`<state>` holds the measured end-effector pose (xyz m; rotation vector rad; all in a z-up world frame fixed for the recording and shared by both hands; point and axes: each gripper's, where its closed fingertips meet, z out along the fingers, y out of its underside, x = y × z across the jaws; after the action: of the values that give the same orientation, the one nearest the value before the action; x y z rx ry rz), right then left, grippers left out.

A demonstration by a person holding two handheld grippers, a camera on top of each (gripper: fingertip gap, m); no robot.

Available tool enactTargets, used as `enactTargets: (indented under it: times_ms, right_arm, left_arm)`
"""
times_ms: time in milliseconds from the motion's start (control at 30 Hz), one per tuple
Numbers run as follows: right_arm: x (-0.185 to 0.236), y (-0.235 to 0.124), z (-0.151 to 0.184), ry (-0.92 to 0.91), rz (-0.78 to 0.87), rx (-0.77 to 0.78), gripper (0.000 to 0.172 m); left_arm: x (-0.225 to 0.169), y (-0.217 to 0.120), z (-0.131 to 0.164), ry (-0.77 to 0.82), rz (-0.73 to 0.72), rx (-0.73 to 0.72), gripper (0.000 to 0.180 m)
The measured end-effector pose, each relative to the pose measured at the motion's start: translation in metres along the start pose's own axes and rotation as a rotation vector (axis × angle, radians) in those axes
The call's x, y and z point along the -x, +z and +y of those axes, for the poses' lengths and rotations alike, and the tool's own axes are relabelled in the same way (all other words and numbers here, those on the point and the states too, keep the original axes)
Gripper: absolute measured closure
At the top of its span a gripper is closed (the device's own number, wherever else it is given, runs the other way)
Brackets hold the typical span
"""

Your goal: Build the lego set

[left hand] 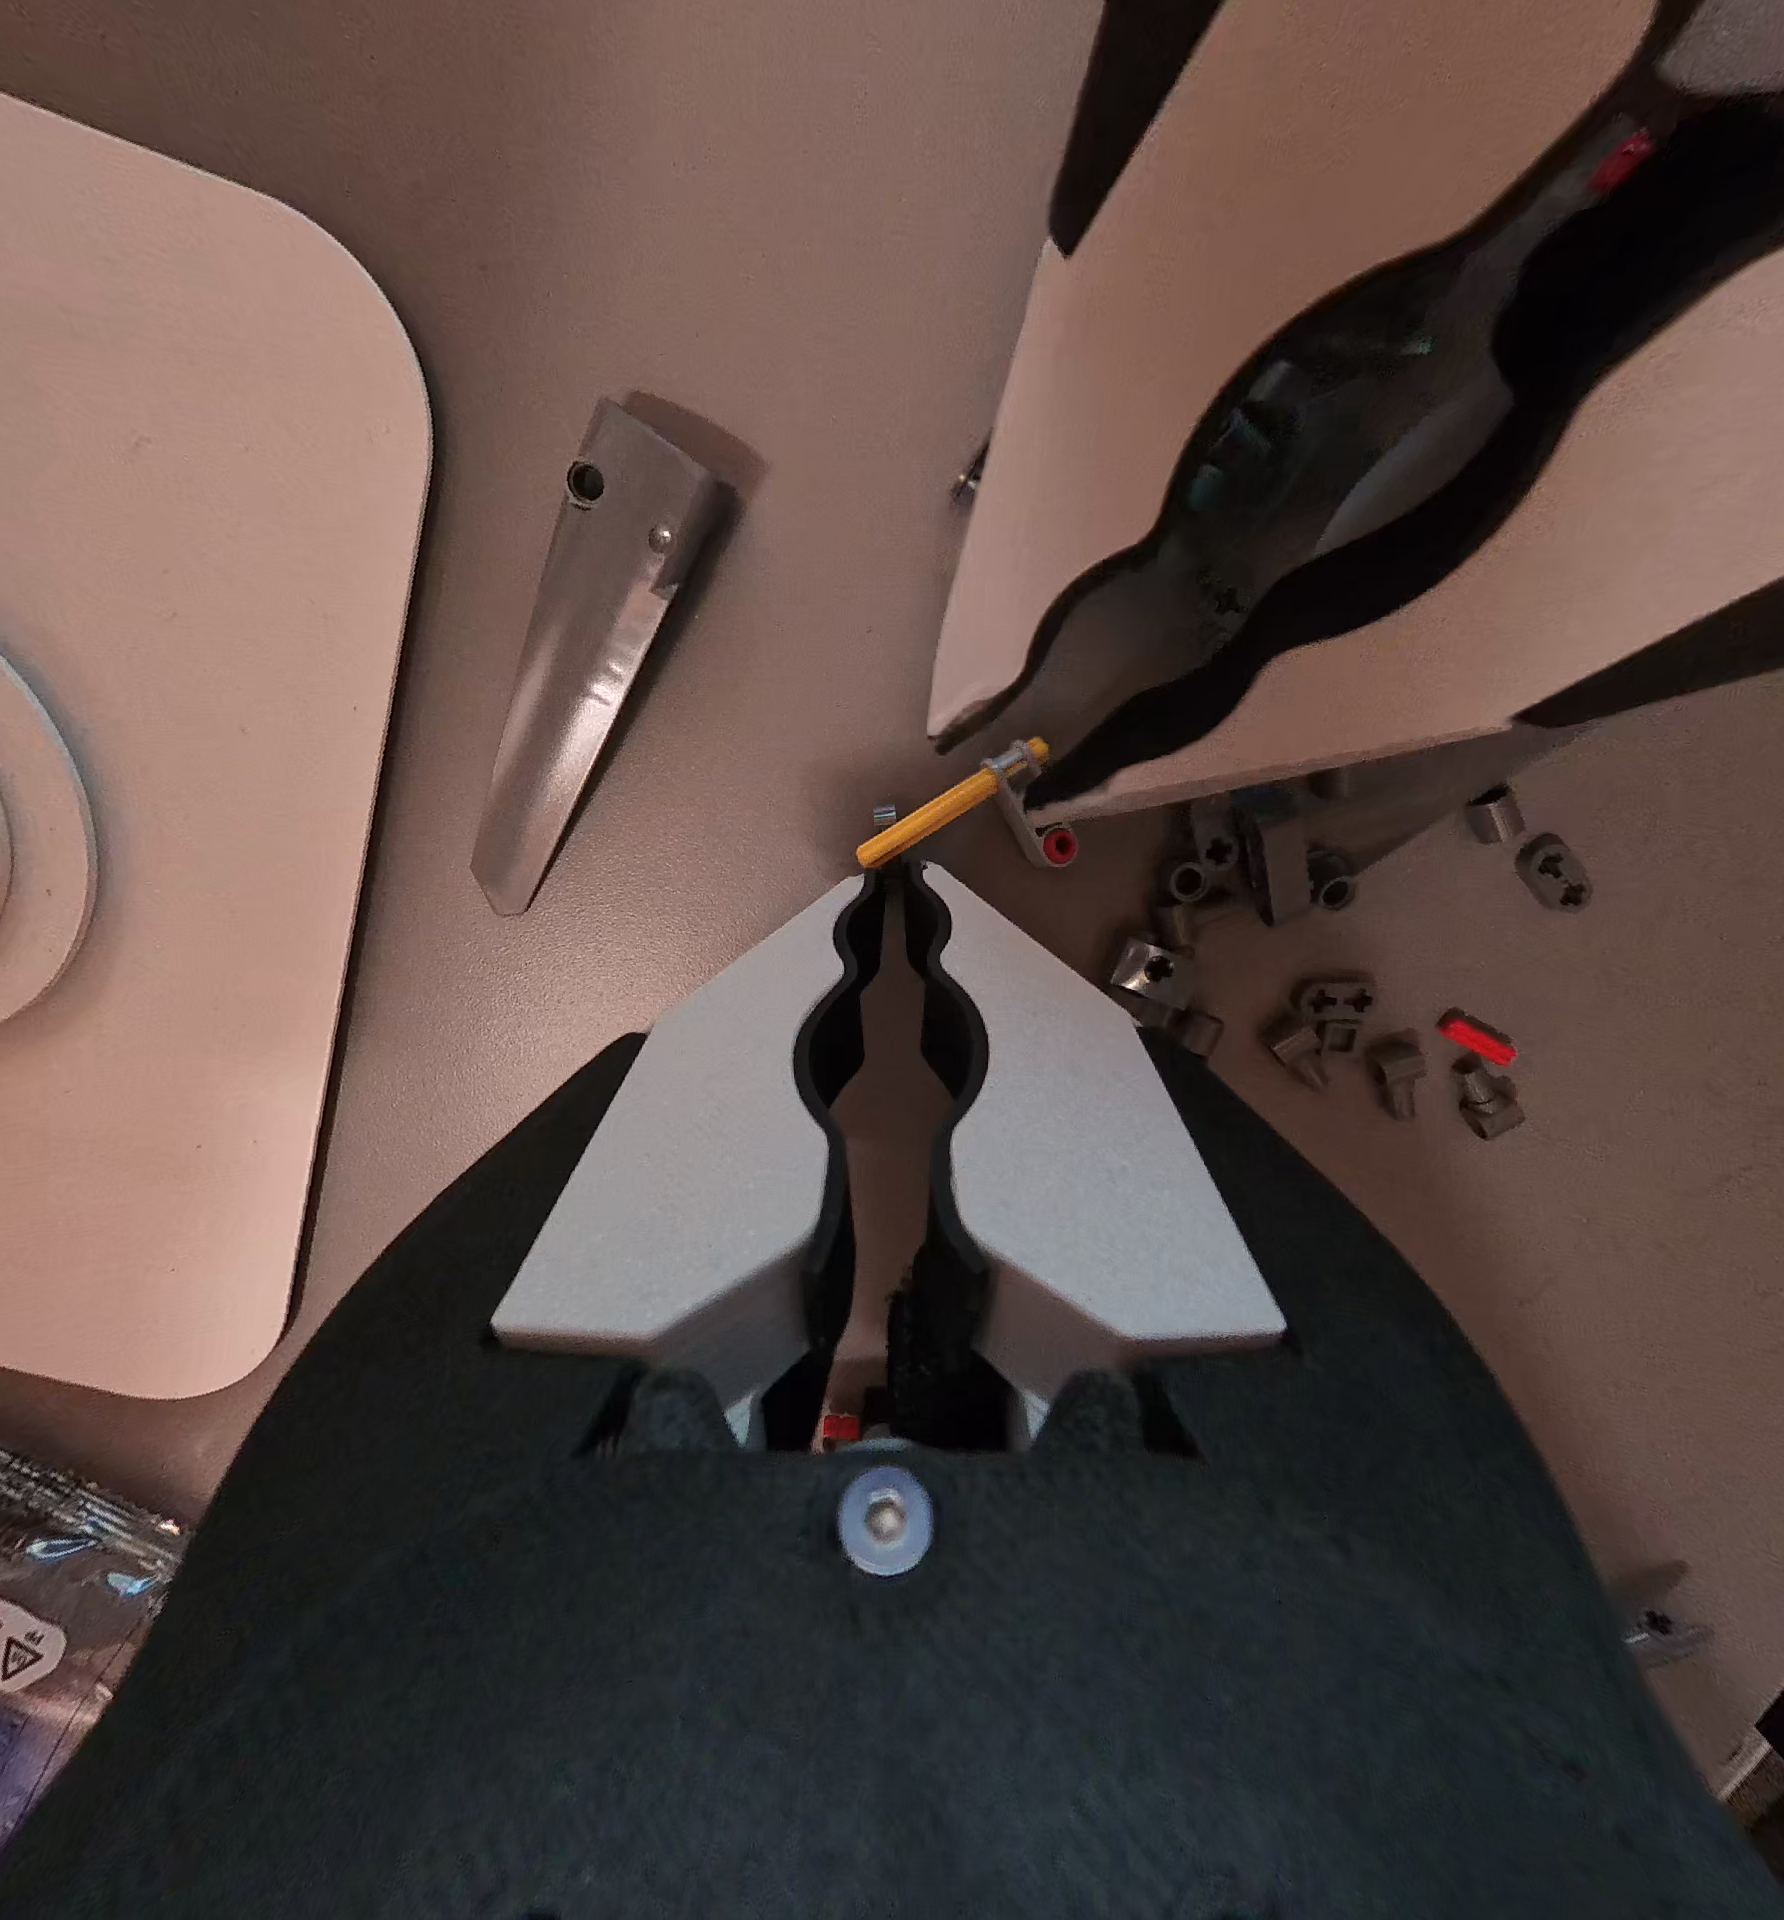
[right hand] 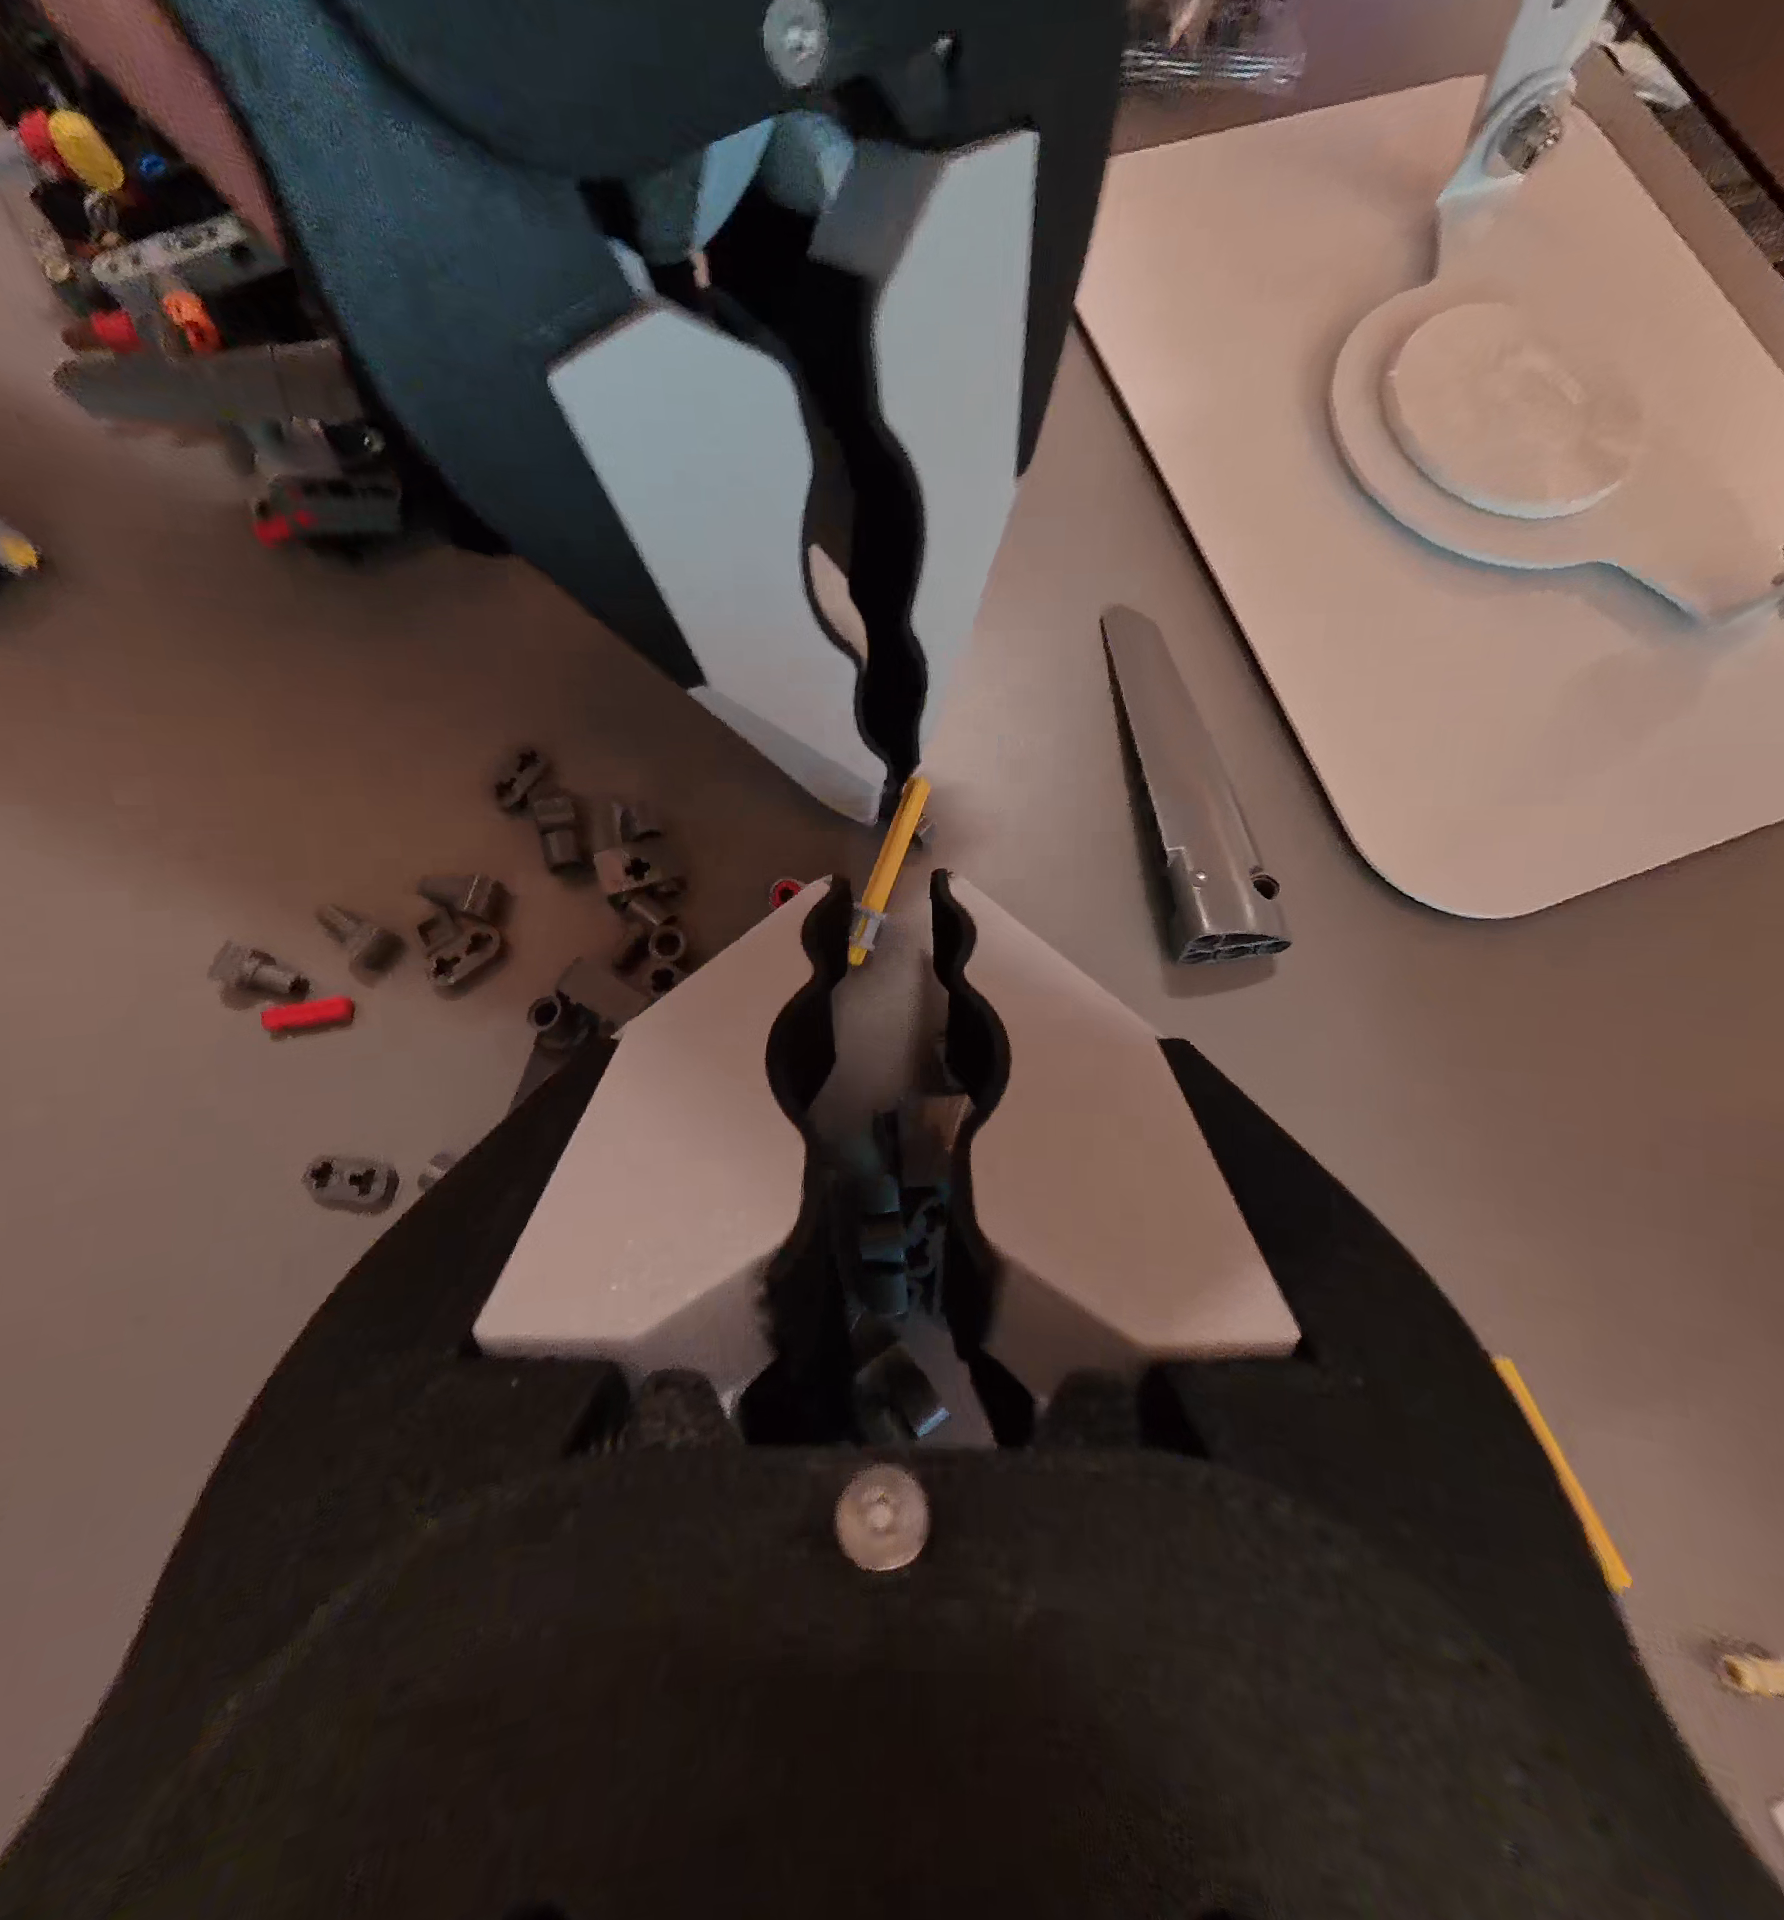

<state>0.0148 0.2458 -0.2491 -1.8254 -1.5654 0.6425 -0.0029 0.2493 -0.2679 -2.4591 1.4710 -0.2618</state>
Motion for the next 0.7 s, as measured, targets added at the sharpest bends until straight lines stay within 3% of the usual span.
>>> enactTargets:
  times_ms: [167, 267, 700]
  right_arm:
    - [-0.002, 0.012, 0.006, 0.018, 0.055, 0.053, 0.159]
    - [-0.004, 0.015, 0.005, 0.001, 0.087, 0.061, 0.169]
    - [-0.008, 0.01, 0.004, -0.022, 0.116, 0.064, 0.17]
  left_arm:
    - [0.0, 0.0, 0.0, -0.002, -0.001, -0.006, 0.179]
    - [0.0, 0.0, 0.0, -0.003, -0.003, -0.013, 0.178]
    - [0.001, -0.001, 0.0, -0.027, -0.05, -0.071, 0.178]
